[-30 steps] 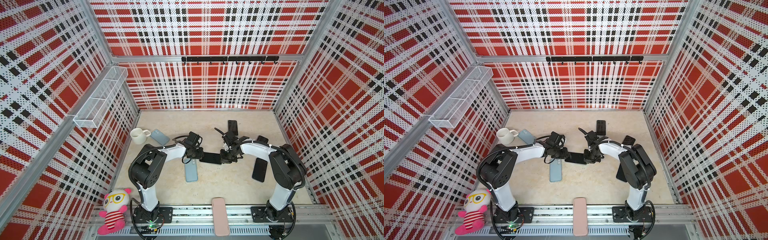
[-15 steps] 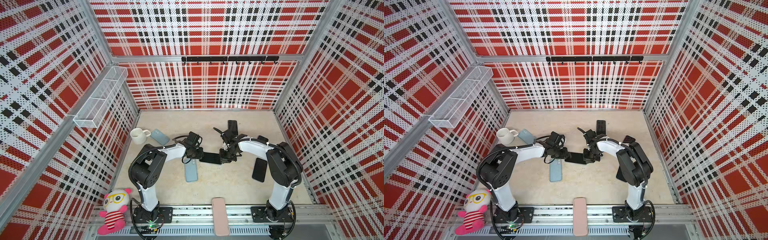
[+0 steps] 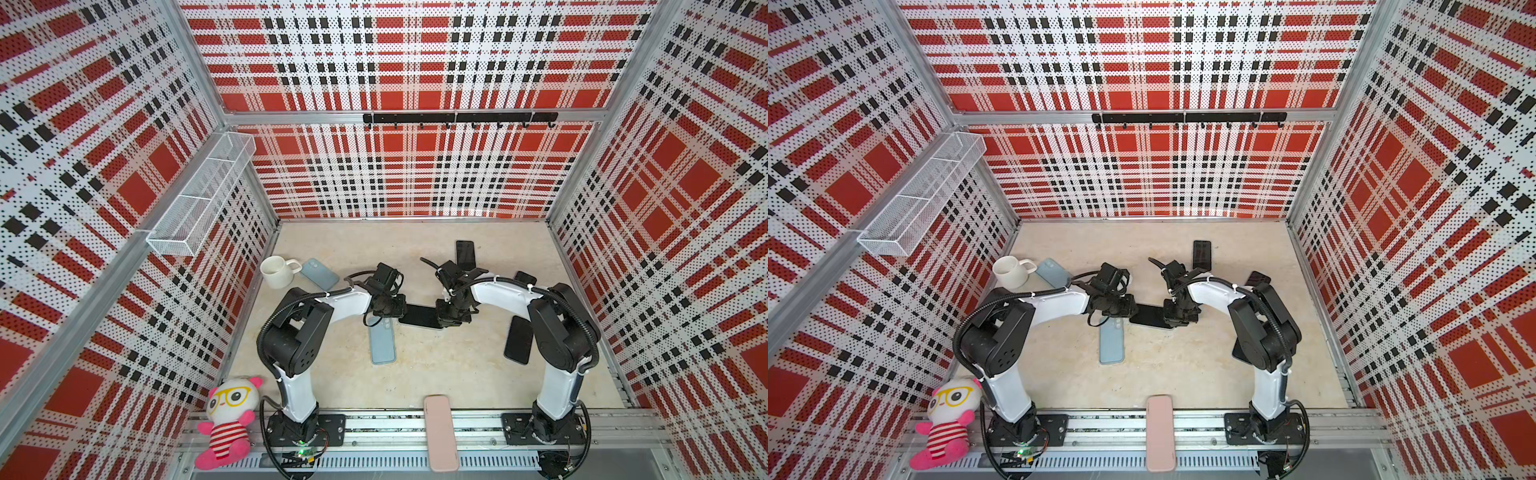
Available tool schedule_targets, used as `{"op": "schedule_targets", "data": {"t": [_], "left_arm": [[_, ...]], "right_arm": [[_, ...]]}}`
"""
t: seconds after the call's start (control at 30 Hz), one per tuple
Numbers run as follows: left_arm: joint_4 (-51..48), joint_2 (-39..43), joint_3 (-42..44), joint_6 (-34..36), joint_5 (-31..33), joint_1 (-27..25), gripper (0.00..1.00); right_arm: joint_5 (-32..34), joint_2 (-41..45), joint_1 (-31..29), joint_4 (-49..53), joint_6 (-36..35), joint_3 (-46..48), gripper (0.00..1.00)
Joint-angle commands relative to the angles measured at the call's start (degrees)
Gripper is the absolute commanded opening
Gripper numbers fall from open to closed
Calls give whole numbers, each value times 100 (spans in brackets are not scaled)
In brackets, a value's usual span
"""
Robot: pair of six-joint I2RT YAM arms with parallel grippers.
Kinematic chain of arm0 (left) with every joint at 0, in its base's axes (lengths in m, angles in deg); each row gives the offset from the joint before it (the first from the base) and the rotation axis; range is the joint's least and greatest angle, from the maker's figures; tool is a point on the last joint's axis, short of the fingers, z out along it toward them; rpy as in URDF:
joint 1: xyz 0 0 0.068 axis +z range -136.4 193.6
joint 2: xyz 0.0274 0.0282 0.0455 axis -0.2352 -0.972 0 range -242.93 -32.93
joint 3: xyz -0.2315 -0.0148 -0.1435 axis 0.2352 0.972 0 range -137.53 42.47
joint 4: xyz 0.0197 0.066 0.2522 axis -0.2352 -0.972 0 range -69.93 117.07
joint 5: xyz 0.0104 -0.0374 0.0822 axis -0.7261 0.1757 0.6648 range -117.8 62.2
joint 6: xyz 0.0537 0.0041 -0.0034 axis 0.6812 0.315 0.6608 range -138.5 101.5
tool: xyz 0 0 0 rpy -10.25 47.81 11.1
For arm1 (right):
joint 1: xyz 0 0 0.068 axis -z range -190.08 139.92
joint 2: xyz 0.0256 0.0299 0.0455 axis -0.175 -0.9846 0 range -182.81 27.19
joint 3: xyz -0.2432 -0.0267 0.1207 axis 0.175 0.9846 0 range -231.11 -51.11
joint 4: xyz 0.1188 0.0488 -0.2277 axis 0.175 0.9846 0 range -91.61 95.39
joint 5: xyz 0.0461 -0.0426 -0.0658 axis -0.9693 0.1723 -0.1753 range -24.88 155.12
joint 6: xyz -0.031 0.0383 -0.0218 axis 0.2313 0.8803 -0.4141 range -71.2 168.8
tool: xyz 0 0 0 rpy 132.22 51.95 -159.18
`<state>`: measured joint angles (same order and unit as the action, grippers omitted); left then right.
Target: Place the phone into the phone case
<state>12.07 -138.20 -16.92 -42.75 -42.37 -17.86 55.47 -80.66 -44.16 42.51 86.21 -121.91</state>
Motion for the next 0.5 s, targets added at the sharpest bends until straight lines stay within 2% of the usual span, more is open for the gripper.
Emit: {"op": "schedule_targets", "data": {"t": [0.0,0.17,0.47], "left_arm": [[34,-203,-8,-7,-350,-48,29],[6,-242,-11,17,-275,-26,27],[-2,-352,-23,12,-301,-12,25]], "right_arm": [[615,-220,81,394,-286,-13,20],[725,-137,274,849,-531,-668,23],[434,-532,368,665,-874,-970,21]]}}
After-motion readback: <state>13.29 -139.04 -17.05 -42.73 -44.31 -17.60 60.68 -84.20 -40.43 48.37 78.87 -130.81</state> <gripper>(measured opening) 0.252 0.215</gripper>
